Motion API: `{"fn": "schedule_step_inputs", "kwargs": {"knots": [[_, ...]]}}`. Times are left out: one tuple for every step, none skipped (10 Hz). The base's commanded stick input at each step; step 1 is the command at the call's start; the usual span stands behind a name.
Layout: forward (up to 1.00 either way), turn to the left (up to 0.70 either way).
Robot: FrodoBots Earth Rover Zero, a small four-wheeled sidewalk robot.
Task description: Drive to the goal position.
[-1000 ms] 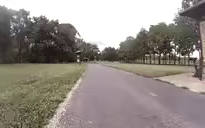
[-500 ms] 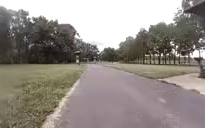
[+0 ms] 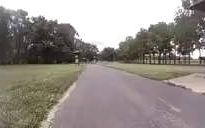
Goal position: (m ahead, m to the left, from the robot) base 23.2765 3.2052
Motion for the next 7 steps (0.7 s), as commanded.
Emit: {"fn": "schedule_step_inputs", "kwargs": {"knots": [[0.7,0.0],[0.7,0.0],[0.7,0.0],[0.7,0.0],[0.7,0.0],[0.7,0.0],[0.7,0.0]]}}
